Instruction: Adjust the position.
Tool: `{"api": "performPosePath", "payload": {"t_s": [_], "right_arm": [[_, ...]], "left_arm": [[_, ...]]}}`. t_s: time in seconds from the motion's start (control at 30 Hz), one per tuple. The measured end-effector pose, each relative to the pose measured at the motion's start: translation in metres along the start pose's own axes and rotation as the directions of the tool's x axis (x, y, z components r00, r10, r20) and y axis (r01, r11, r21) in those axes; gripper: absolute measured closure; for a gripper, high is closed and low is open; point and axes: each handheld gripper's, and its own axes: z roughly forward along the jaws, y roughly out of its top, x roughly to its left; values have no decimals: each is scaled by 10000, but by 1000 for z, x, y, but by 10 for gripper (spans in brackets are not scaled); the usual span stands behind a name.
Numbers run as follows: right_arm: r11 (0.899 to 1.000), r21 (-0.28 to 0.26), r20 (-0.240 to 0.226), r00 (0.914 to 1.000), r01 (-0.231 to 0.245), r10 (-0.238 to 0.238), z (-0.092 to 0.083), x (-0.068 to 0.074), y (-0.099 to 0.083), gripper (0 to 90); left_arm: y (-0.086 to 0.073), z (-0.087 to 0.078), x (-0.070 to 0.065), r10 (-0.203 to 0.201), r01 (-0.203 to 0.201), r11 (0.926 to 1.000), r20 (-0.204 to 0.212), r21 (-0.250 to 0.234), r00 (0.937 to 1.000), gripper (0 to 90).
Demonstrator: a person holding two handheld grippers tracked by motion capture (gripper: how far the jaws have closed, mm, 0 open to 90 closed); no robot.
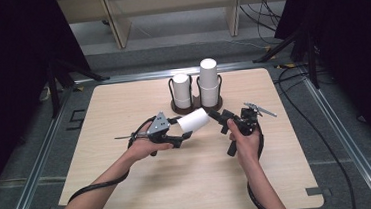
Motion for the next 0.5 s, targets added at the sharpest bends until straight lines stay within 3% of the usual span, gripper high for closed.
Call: {"api": "performPosePath", "payload": {"t_s": [0.03,0.23,0.27,0.33,0.5], "right_arm": [[9994,17,149,9993,351,-351,-3,-1,1,176],[9970,42,381,9963,768,-769,-8,0,3,176],[9942,59,612,9923,1076,-1078,-9,-1,4,176],[9908,-19,584,9892,1350,-1347,-11,-2,4,176],[9897,21,786,9866,1430,-1427,-16,-5,5,176]], "left_arm": [[1,-1,1,78,-81,9998,184,164,9998,302],[6,-3,2,494,-526,9971,581,549,9971,304],[9,-4,3,599,-655,9954,803,692,9950,304],[11,-5,4,743,-827,9929,965,857,9926,304],[16,-6,6,1025,-1162,9870,1222,1108,9872,305]]}}
